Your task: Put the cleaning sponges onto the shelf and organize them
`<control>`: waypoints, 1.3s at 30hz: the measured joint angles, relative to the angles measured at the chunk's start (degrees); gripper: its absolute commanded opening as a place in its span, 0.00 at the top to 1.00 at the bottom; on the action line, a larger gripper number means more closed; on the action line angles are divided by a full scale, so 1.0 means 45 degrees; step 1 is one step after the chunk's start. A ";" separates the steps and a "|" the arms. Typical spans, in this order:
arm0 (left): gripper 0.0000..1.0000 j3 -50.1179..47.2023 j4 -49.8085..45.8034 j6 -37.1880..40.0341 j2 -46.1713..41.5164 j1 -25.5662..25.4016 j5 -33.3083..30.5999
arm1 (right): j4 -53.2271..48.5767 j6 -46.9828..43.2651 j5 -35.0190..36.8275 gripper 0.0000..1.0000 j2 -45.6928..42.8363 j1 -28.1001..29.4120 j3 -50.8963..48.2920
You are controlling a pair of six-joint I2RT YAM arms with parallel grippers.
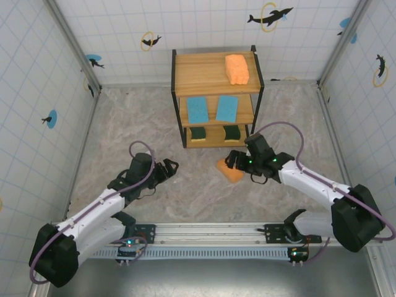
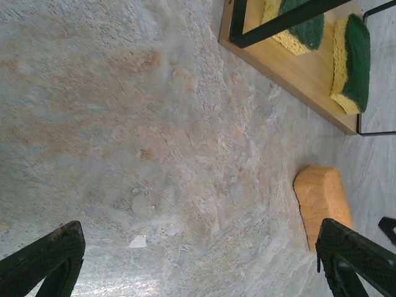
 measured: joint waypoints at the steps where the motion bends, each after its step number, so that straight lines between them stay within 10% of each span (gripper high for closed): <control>1: 0.02 0.0000 0.0102 -0.0015 0.0117 -0.0097 -0.0015 | 0.0000 -0.0121 0.0015 0.01 -0.0005 -0.0194 -0.0005; 27: 0.02 0.0510 0.0899 0.0034 0.1666 -0.1637 -0.0563 | 0.2778 0.0015 -0.2623 0.02 0.3565 0.2472 0.0117; 39: 0.02 0.1326 0.0899 0.2744 0.1991 -0.1797 -0.0262 | 0.1933 -0.0680 -0.2987 0.01 0.2069 0.1452 0.0340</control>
